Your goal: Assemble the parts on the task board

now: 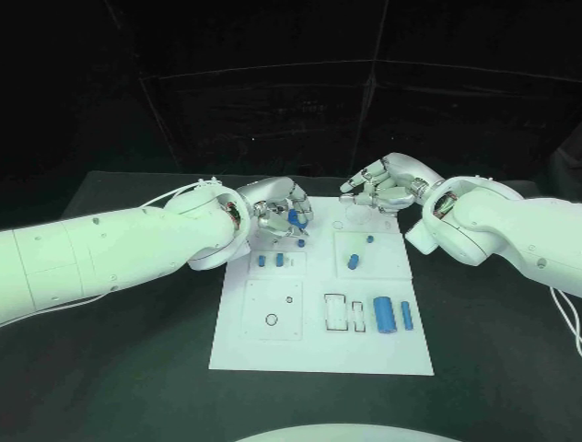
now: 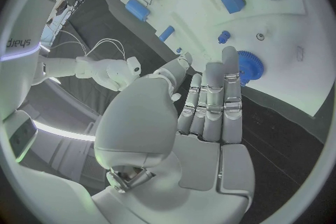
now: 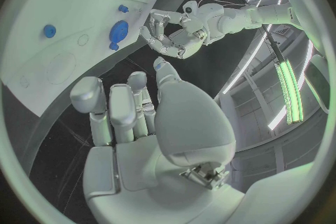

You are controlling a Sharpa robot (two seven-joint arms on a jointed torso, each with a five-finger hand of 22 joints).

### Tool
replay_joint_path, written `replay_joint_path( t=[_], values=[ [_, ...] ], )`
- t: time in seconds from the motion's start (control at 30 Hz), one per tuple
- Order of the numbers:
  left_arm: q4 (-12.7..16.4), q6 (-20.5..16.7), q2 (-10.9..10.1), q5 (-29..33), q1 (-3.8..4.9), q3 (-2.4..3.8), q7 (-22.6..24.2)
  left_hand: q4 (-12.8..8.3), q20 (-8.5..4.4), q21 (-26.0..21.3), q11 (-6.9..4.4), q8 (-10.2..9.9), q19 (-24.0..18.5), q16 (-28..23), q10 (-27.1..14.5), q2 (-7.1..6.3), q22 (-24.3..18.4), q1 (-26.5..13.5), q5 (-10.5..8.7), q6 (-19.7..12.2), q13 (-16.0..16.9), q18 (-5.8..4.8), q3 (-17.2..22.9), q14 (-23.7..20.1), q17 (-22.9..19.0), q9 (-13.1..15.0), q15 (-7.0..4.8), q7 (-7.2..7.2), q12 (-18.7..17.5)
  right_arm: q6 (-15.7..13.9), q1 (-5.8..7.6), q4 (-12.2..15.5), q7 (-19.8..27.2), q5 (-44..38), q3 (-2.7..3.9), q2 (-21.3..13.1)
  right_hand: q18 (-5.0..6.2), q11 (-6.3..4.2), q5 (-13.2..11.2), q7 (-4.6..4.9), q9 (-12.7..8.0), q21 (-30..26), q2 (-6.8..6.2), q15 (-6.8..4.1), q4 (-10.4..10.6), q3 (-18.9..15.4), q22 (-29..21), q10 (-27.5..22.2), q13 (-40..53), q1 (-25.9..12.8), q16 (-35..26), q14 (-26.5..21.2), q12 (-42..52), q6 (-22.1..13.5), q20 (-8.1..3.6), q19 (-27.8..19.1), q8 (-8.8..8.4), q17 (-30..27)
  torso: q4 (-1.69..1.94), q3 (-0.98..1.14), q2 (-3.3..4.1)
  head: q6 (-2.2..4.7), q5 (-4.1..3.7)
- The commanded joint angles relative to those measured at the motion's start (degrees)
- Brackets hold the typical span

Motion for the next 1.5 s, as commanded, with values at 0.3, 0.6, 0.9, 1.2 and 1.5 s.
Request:
replay_joint_path(
  t=[0.3, 0.6, 0.9, 1.2, 1.5],
  values=[
    [-3.82, 3.47, 3.67, -14.95, -0.7, -1.46, -1.17, 0.23, -1.22, 13.18, -0.88, -4.49, 10.45, 22.69, 2.78, 0.3, 9.89, -0.36, -0.18, 5.03, -5.51, -0.8, -1.94, 13.12, 21.66, -3.61, -1.03, -0.93, -1.26, -0.02, 0.09, 0.05, 0.51, -0.07, 0.03, 0.18, 1.13, 0.08, 0.35, 0.0, -0.05, -0.32, 0.4, -0.24, -0.01, -0.32, -0.01, -0.29, 0.02, -0.15, -0.21, 0.07, 0.02, -0.46, 0.0, -0.17, 0.24, 0.09, 0.05, -0.01, 0.0, 0.07, -0.23],
    [-6.01, 4.88, 5.42, -16.92, -1.17, -1.62, -3.49, 0.05, -1.48, 20.15, -1.04, -5.74, 12.9, 25.67, 3.91, 0.94, 16.23, 0.07, -0.15, 7.19, -7.57, -1.9, -1.51, 14.59, 24.45, -4.18, -1.26, -1.25, -2.01, -0.43, 0.09, 0.06, 0.58, -0.07, 0.03, 0.2, 1.15, 0.08, 0.42, 0.0, -0.05, -0.38, 0.46, -0.24, -0.01, -0.32, -0.08, -0.34, -0.07, -0.1, -0.28, 0.07, -0.05, -0.49, 0.0, -0.19, 0.25, 0.04, 0.06, 0.03, -0.01, -0.03, -0.31],
    [-7.47, 6.28, 6.78, -17.54, -1.24, -1.61, -4.1, -0.12, -1.51, 21.94, -1.0, -6.57, 13.29, 26.14, 4.44, 1.74, 17.98, 0.46, -0.08, 8.22, -8.95, -2.18, 0.27, 14.8, 24.48, -4.27, -1.24, -1.33, -2.82, -0.5, 0.09, 0.07, 0.63, -0.07, 0.03, 0.39, 1.15, 0.07, 0.47, 0.0, -0.06, -0.4, 0.51, -0.25, -0.01, -0.3, -0.1, -0.36, -0.09, -0.06, -0.25, 0.09, -0.06, -0.51, -0.01, -0.19, 0.25, 0.08, 0.11, 0.03, -0.03, -0.07, -0.38],
    [-8.49, 7.74, 7.58, -17.6, -1.26, -1.61, -4.64, -0.33, -1.55, 23.15, -1.11, -7.05, 13.43, 26.47, 5.42, 1.94, 19.23, 0.5, -0.07, 9.24, -9.96, -2.34, 1.78, 14.89, 24.51, -4.24, -1.32, -1.48, -3.32, -0.5, 0.09, 0.09, 0.64, -0.07, 0.03, 0.41, 1.15, 0.07, 0.47, 0.0, -0.06, -0.4, 0.51, -0.25, -0.01, -0.3, -0.1, -0.36, -0.09, -0.06, -0.25, 0.09, -0.06, -0.51, -0.01, -0.19, 0.25, 0.08, 0.06, 0.02, -0.04, -0.15, -0.28],
    [-9.01, 9.05, 7.98, -17.64, -1.29, -1.6, -6.07, -0.42, -1.59, 23.97, -1.16, -7.29, 13.52, 26.64, 5.99, 1.98, 20.08, 0.41, -0.1, 9.82, -10.52, -2.46, 2.59, 14.92, 24.5, -4.22, -1.35, -1.54, -3.6, -0.46, 0.09, 0.12, 0.64, -0.07, 0.03, 0.38, 1.14, 0.07, 0.57, 0.0, -0.06, -0.4, 0.6, -0.25, -0.03, -0.27, -0.07, -0.36, -0.09, 0.03, -0.25, 0.11, -0.03, -0.54, -0.01, -0.15, 0.26, 0.1, 0.04, 0.02, -0.02, -0.21, -0.26]
  ],
)
